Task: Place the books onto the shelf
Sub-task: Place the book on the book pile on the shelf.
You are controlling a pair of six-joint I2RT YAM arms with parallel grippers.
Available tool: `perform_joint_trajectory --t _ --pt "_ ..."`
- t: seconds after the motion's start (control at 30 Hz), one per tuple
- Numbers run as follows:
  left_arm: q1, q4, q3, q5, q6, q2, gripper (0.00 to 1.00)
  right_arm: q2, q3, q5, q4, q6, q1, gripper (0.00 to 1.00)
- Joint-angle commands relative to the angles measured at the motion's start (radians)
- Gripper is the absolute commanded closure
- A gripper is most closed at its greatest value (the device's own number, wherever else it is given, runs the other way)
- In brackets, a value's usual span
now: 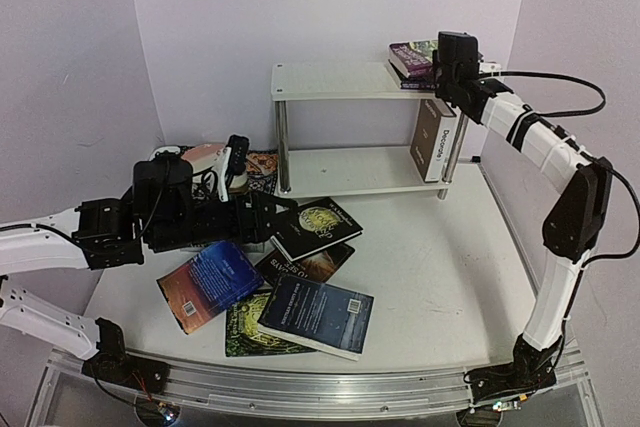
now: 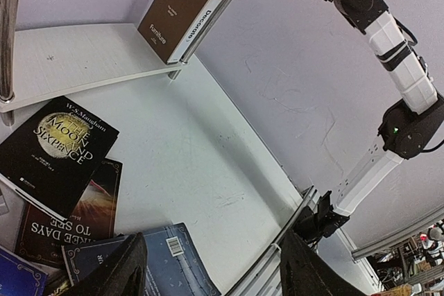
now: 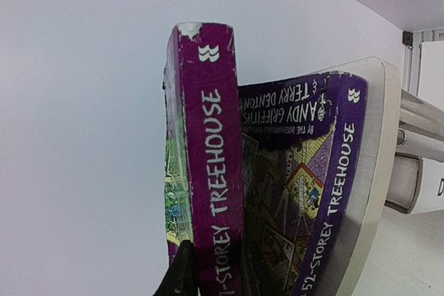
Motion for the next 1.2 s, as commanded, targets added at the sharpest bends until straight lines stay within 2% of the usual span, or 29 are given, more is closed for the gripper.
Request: perform_joint_trajectory --t 0.0,0.27,0.4,0.47,0.5,0.6,0.8,1.03,1.17 --pt "-0.001 0.021 0.0 -0.009 0.018 -0.035 0.34 0.016 0.081 0.092 0.148 0.032 0.013 0.88" --pt "0.0 0.012 -0.01 -0.015 0.022 -0.06 0.34 0.045 0.094 0.14 0.168 0.037 0.035 0.87" --pt "0.0 0.009 -0.016 -0.019 0.024 -0.069 0.34 0.046 0.071 0.194 0.219 0.023 0.056 0.83" --pt "0.0 0.006 -0.017 -0.019 0.023 -0.072 0.34 0.046 0.066 0.201 0.228 0.015 0.058 0.76" --pt "0.0 0.006 -0.018 -0.019 0.022 -0.074 0.34 0.045 0.064 0.203 0.228 0.013 0.06 0.67" --pt "0.0 0.003 -0.021 -0.02 0.022 -0.079 0.34 0.042 0.059 0.216 0.224 0.013 0.068 0.56" --pt "0.0 0.0 -0.024 -0.018 0.019 -0.083 0.33 0.018 0.061 0.242 0.135 0.037 0.081 0.4" --pt "-0.001 -0.002 -0.027 -0.016 0.013 -0.088 0.34 -0.031 0.001 0.249 0.118 0.028 0.084 0.43" --pt "-0.001 -0.003 -0.032 -0.013 0.01 -0.093 0.34 -0.08 -0.027 0.246 0.119 -0.065 0.083 0.43"
